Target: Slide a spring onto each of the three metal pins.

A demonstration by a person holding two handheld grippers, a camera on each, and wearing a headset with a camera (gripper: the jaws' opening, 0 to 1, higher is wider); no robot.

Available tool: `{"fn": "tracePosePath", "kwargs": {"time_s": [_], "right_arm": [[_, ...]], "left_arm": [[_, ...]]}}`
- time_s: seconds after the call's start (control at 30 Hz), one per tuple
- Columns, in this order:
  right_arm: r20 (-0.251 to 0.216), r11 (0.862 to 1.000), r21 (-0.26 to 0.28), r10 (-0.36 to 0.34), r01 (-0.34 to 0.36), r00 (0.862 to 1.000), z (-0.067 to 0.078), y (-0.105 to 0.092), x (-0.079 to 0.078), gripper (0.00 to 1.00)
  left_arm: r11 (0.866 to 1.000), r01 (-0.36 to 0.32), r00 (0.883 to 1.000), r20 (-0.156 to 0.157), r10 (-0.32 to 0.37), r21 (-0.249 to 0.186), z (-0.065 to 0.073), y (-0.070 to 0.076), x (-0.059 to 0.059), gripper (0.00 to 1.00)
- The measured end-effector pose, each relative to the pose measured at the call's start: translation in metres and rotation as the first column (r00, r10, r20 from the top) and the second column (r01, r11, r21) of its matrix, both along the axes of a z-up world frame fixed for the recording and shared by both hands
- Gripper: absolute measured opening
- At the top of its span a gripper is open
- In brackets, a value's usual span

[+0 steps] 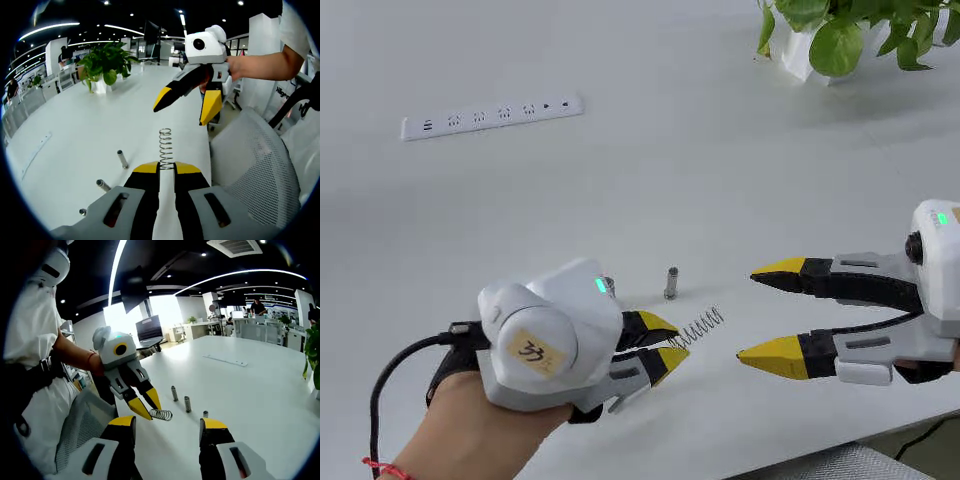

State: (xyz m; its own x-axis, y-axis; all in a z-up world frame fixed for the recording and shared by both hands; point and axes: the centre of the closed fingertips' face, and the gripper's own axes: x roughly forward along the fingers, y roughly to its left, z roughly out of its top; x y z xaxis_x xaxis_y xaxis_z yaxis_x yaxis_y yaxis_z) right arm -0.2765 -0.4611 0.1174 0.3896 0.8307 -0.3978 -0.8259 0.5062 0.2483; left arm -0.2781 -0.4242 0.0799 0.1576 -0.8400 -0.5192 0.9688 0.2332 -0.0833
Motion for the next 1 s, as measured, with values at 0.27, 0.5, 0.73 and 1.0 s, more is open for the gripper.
{"fn": "tracePosePath", "kwargs": {"time_s": [0.27, 0.5, 0.73, 1.0], "right_arm": [[-0.017, 0.997, 0.072, 0.021, -0.019, 1.000, 0.025, 0.026, 0.002, 0.36], [-0.020, 0.995, 0.090, 0.042, -0.040, 0.999, 0.034, 0.043, 0.002, 0.29], [-0.032, 0.990, 0.133, 0.057, -0.053, 0.998, 0.045, 0.056, 0.003, 0.24], [-0.046, 0.985, 0.165, 0.066, -0.058, 0.997, 0.051, 0.061, 0.004, 0.18]], "left_arm": [[0.995, -0.042, 0.999, 0.022, 0.044, -0.095, 0.025, 0.013, -0.002, 0.06], [0.982, -0.077, 0.996, 0.024, 0.082, -0.173, 0.043, 0.024, -0.004, 0.06], [0.971, -0.094, 0.994, 0.028, 0.103, -0.218, 0.052, 0.029, -0.006, 0.06], [0.961, -0.111, 0.992, 0.035, 0.124, -0.252, 0.061, 0.031, -0.005, 0.06]]}}
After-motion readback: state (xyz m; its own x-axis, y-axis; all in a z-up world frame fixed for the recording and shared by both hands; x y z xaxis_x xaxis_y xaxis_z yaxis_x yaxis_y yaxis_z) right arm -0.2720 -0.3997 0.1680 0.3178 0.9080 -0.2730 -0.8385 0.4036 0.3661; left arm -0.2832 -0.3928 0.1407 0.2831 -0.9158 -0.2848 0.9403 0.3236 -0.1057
